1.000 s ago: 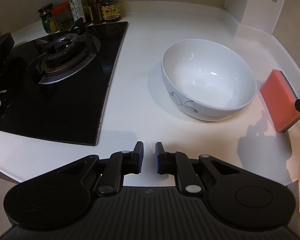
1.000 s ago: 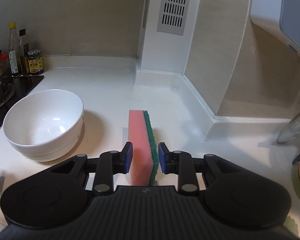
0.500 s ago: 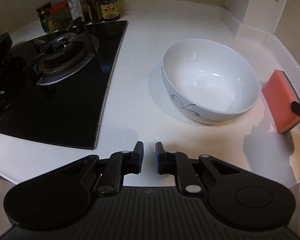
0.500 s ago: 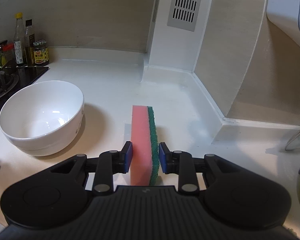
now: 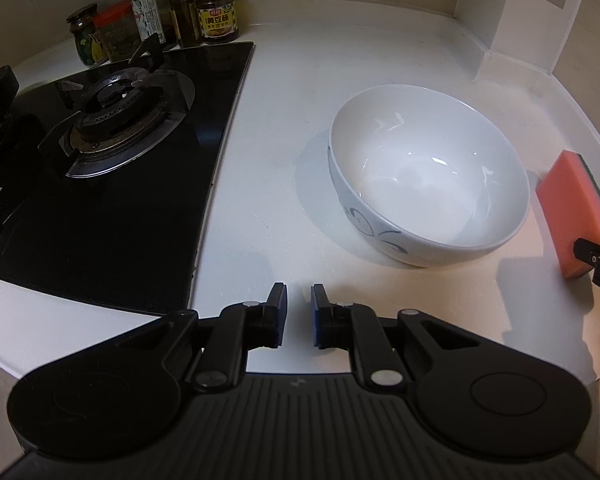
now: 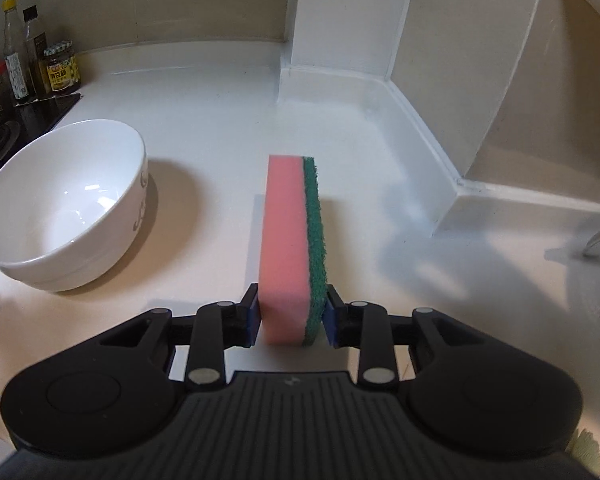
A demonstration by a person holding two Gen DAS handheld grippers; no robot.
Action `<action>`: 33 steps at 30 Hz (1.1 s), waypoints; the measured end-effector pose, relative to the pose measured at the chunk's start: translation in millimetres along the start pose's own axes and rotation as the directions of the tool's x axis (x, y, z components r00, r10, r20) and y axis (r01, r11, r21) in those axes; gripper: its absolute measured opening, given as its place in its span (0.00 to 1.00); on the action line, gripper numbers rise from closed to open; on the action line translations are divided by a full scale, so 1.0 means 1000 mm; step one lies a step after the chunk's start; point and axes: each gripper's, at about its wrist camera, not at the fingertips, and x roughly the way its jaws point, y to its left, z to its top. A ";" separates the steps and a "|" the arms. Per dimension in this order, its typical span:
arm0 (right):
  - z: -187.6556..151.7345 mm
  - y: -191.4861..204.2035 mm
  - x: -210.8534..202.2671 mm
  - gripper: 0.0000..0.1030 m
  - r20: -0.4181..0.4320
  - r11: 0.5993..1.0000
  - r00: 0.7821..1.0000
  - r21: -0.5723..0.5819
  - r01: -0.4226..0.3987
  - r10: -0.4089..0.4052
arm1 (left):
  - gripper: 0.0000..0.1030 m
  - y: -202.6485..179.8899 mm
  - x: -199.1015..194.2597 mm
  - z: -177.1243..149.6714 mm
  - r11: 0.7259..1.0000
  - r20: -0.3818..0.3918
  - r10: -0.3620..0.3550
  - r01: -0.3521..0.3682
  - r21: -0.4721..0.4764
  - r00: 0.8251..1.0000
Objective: Clean bowl
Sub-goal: 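Lift the sponge with the right gripper while the left gripper approaches the bowl rim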
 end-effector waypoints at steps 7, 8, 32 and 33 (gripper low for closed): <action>-0.005 -0.002 -0.018 0.25 0.115 0.998 0.992 0.029 -0.051 0.047 | 0.14 0.011 0.002 0.015 1.000 0.016 -0.026 0.026 -0.014 1.000; -0.006 -0.003 -0.022 0.25 0.122 0.996 0.990 0.047 -0.070 0.064 | 0.14 0.015 0.001 0.018 0.999 0.023 -0.041 0.041 -0.022 0.999; 0.032 0.004 -0.040 0.25 0.185 0.978 0.960 -0.072 -0.198 0.208 | 0.08 0.018 0.036 0.079 0.964 -0.011 -0.227 0.223 -0.143 0.974; 0.038 0.005 -0.040 0.25 0.184 0.969 0.955 -0.122 -0.213 0.233 | 0.07 0.017 0.036 0.079 0.968 -0.015 -0.218 0.214 -0.134 0.976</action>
